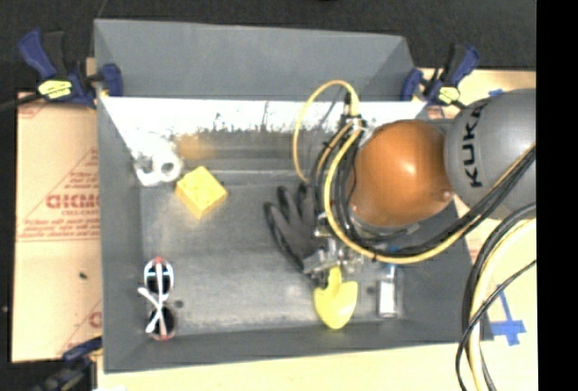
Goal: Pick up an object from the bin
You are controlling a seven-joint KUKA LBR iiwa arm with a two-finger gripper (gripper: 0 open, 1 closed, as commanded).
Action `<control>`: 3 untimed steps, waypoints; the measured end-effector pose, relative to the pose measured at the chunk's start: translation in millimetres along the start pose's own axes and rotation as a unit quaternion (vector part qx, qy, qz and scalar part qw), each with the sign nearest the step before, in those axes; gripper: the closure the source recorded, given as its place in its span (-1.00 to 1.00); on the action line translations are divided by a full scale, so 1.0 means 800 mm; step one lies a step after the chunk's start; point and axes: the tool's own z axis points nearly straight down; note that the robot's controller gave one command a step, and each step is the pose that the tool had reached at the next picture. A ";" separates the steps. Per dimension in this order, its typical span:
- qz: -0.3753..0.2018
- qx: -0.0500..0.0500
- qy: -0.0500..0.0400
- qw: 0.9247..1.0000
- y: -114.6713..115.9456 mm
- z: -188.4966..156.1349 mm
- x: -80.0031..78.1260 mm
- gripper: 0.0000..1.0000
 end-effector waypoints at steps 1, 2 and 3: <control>0.000 -0.001 0.000 1.000 0.001 0.001 0.000 1.00; 0.001 -0.002 0.000 1.000 0.001 -0.001 0.000 1.00; 0.001 -0.002 0.000 1.000 0.002 -0.009 0.000 1.00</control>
Offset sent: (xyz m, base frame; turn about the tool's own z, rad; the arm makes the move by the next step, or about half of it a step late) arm -0.0007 0.0001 0.0176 0.0001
